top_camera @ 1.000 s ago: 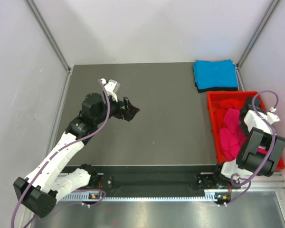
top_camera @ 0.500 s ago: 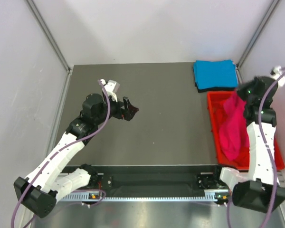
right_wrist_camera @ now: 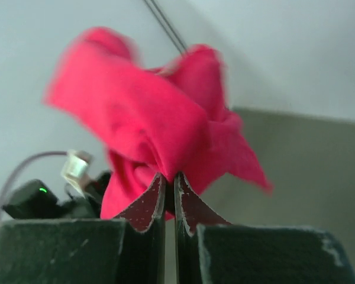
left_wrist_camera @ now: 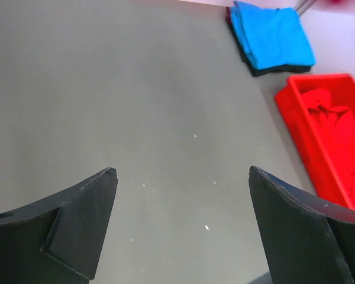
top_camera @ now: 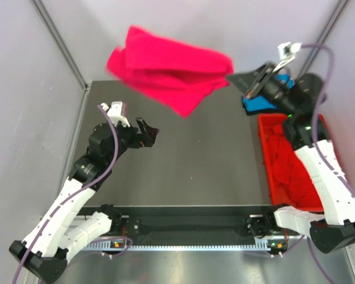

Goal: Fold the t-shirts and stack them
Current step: Move the tshirt to the center of the board, then flatten the tshirt out

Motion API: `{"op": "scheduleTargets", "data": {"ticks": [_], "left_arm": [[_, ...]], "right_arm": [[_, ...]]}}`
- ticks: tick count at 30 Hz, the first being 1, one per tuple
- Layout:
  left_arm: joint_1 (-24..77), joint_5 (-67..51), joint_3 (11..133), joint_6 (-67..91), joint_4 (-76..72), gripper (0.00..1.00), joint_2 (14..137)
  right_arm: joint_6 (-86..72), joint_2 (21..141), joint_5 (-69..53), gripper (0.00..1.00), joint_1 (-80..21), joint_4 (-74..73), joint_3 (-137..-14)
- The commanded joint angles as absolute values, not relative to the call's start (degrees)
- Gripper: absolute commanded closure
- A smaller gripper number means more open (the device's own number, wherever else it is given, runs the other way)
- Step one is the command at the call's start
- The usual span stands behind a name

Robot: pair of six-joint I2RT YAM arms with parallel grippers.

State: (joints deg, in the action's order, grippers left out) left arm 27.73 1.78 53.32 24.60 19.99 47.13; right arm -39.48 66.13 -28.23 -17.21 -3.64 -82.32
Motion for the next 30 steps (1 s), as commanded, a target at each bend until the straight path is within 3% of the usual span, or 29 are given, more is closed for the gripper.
{"op": "scheduleTargets", "data": {"ticks": [1,2,6,13,20,25,30], "left_arm": [[27.51,1.75,54.41,26.89,23.01,0.03,43.52],[27.51,3.93,53.88,27.07,23.90,0.02,43.07],[27.51,8.00,49.24,31.00,24.08,0.01,41.49],[27.51,1.49,48.33,32.70,26.10,0.03,55.16],[25.66,5.36,47.64,32.08,23.56,0.03,54.93],[24.79,3.17,46.67,38.66,23.73,0.09,58.61],[23.91,4.31,42.90,45.34,25.04,0.15,58.71]], "right_arm": [[-40.26,67.41,-25.95,1.00,-20.21,-0.53,-65.03],[-39.21,67.41,-24.27,0.99,-20.74,-0.35,-61.56],[-36.92,69.77,-18.99,0.69,-22.14,1.23,-48.09],[-33.40,68.47,-6.00,0.49,-26.19,-15.28,-45.26],[-29.98,66.44,-3.34,0.42,-26.98,-16.97,-47.37],[-29.27,75.40,-7.53,0.46,-27.07,-10.20,-49.48],[-28.83,81.39,-11.95,0.47,-27.42,-14.31,-52.03]]}}
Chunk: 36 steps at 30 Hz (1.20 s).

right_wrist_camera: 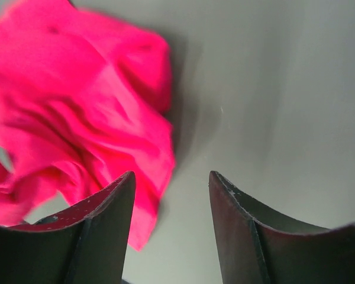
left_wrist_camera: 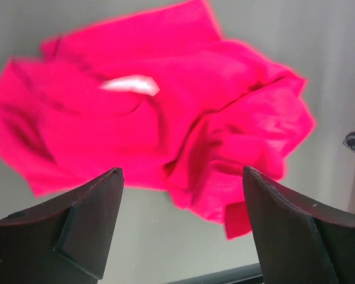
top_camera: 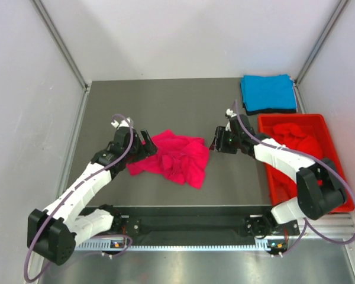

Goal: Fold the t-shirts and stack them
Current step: Flatten the tshirt out

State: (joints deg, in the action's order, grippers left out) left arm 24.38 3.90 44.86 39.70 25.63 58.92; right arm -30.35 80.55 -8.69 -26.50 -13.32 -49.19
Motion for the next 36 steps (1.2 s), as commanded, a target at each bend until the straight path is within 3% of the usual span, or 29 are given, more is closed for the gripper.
{"op": "scheduleTargets", "data": {"ticks": [1,8,15,19,25,27,30,31,32,36], "left_arm": [[23.91,4.57,42.54,45.96,25.31,0.15,58.10],[23.73,8.87,36.83,48.43,24.52,0.14,56.60],[23.47,9.84,37.09,44.48,24.00,0.12,55.46],[23.20,9.58,37.09,39.83,22.94,0.10,51.16],[23.03,9.93,38.94,35.51,26.45,0.09,49.57],[22.94,10.89,38.59,35.16,27.07,0.09,48.52],[22.85,10.11,37.88,34.89,25.94,0.09,47.12],[22.85,9.59,37.71,35.07,25.41,0.09,47.02],[22.76,9.06,37.53,35.16,24.79,0.09,47.02],[22.76,5.02,37.18,36.29,20.57,0.09,50.00]], "right_arm": [[-28.74,81.21,-11.26,0.47,-28.03,-17.02,-51.86],[-36.19,73.32,-10.46,0.48,-30.67,-17.51,-41.50],[-53.94,68.03,-2.39,0.51,-43.93,-8.47,-31.04],[-63.27,71.88,5.95,0.51,-54.48,-3.25,-30.67],[-69.77,87.35,11.42,0.52,-63.01,-10.00,-40.42],[-72.41,89.38,12.30,0.57,-63.89,-10.81,-40.43],[-75.40,87.46,14.41,0.79,-64.34,-13.79,-38.59],[-76.02,85.97,16.59,0.93,-64.51,-15.36,-38.06],[-76.55,82.13,17.92,1.00,-64.51,-18.77,-37.62],[-78.04,72.00,24.42,1.00,-64.51,-30.19,-38.05]]}}
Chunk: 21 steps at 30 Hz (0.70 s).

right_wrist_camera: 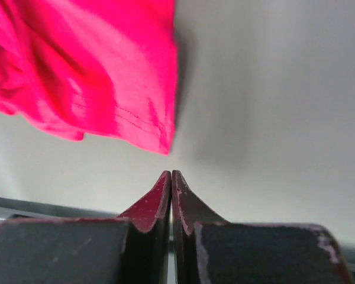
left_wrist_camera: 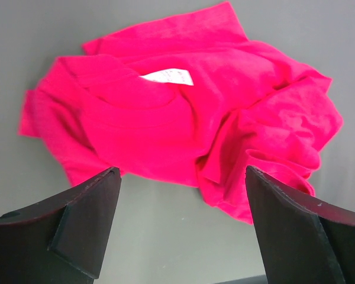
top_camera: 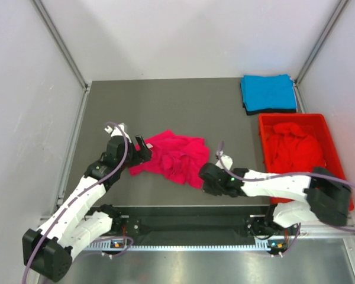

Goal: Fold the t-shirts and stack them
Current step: Flatten the tshirt out

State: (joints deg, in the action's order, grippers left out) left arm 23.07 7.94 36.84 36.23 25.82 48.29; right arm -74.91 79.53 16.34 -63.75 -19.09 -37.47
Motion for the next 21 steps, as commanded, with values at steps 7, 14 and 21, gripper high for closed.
{"op": "scheduleTargets", "data": {"ticks": [7,14,21], "left_arm": [[22.68,1.84,35.68,38.15,14.06,0.11,51.86],[22.50,4.92,36.30,37.26,17.93,0.09,48.35],[22.32,6.24,34.01,37.79,19.95,0.09,45.26]], "right_arm": [[-85.33,66.53,24.61,0.51,-66.79,-26.13,-34.90],[-87.19,76.00,25.13,0.50,-67.94,-22.06,-36.56],[-86.49,82.52,28.66,0.52,-67.33,-20.05,-39.55]]}}
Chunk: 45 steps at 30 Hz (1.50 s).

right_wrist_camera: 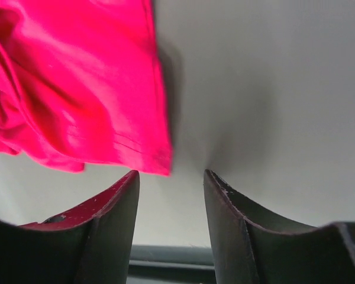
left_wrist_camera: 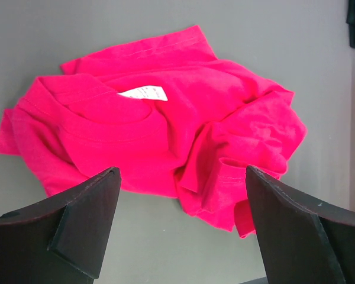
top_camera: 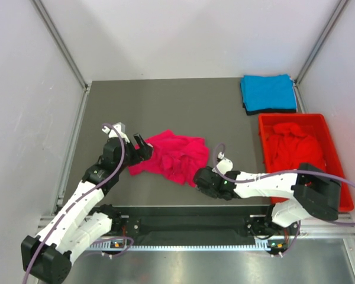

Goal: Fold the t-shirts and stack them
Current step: Flatten the tshirt out

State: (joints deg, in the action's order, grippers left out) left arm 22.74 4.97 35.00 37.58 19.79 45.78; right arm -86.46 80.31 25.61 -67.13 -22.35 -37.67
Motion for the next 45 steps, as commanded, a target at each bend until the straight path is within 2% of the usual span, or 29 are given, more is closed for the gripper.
{"op": "scheduleTargets", "data": {"ticks": [1,5,8,11,12,13,17,23,31,45], "left_arm": [[22.32,6.15,34.10,37.88,20.13,0.09,45.26],[22.24,7.20,34.10,38.58,20.57,0.09,45.61],[22.15,9.48,34.10,39.63,21.09,0.10,46.05],[21.62,9.58,32.96,40.34,19.18,0.10,45.27],[21.53,9.23,32.09,40.43,18.38,0.10,45.26],[21.27,8.97,31.82,40.52,17.50,0.10,45.44],[20.48,9.14,33.57,39.39,19.24,0.10,50.08],[20.48,10.20,36.47,36.65,21.18,0.12,52.56],[20.13,12.48,38.14,36.74,23.99,0.14,54.58],[18.90,1.85,42.18,32.79,19.52,0.23,65.65]], "right_arm": [[-85.96,83.05,28.39,0.52,-67.15,-19.43,-39.64],[-85.17,85.33,27.69,0.53,-66.62,-19.59,-40.78],[-84.47,85.52,27.69,0.62,-65.66,-20.48,-40.52],[-79.47,82.29,28.65,0.82,-63.64,-15.05,-37.37],[-78.24,80.70,29.70,0.98,-62.50,-13.38,-36.40],[-75.61,79.03,29.97,1.00,-61.53,-11.88,-35.52],[-65.77,66.84,29.52,1.00,-52.23,-16.50,-38.30],[-51.96,55.48,35.24,1.00,-48.78,-30.83,-52.35],[-42.73,50.63,36.82,1.00,-45.53,-35.86,-58.09],[-38.06,46.23,35.77,1.00,-43.95,-35.33,-55.20]]}}
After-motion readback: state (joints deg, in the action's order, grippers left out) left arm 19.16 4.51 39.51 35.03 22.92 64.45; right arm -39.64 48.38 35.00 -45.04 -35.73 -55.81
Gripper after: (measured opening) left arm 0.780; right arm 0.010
